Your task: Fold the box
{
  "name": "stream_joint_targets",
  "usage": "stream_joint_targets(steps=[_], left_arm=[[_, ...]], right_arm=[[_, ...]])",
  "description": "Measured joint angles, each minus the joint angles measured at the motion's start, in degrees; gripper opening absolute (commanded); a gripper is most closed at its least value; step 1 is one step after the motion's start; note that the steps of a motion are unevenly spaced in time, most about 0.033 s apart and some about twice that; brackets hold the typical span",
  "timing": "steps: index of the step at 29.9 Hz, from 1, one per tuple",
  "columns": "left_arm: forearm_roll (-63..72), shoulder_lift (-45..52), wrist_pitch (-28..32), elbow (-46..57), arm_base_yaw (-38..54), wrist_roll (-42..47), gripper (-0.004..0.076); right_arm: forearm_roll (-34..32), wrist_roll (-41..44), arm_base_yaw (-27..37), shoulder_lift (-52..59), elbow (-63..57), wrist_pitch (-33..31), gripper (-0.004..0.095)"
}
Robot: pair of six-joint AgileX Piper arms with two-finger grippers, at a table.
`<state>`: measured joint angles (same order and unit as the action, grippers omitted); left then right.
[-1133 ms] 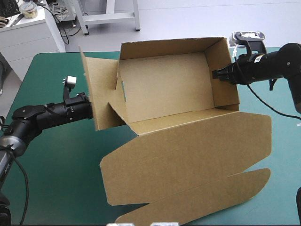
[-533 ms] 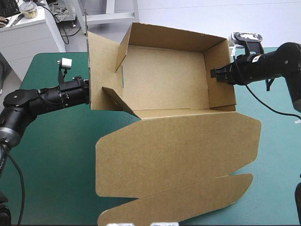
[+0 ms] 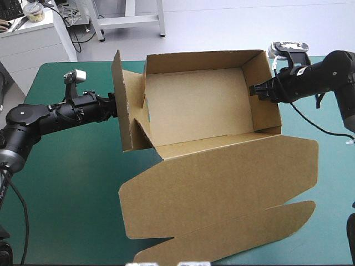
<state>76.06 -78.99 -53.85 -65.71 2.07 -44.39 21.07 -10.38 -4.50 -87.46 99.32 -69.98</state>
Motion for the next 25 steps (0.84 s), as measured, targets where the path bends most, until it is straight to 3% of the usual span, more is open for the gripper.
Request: stream_joint_targets(steps=[5, 15, 25], left_arm=[[0.0, 0.0, 0.6, 0.0, 0.0, 0.4, 0.0556], [-1.1, 0.0, -10.1, 0.0, 0.0, 0.8, 0.0556], [3.1, 0.0, -14.9, -0.1, 0.0, 2.7, 0.0556]], right_arm=[[-1.1, -0.1, 0.0, 0.0, 0.0, -0.4, -0.0018], [-1.8, -0.2, 0.0, 0.0, -0.1, -0.4, -0.0018], [-5.3, 0.7, 0.0, 0.0, -0.1, -0.4, -0.0018]])
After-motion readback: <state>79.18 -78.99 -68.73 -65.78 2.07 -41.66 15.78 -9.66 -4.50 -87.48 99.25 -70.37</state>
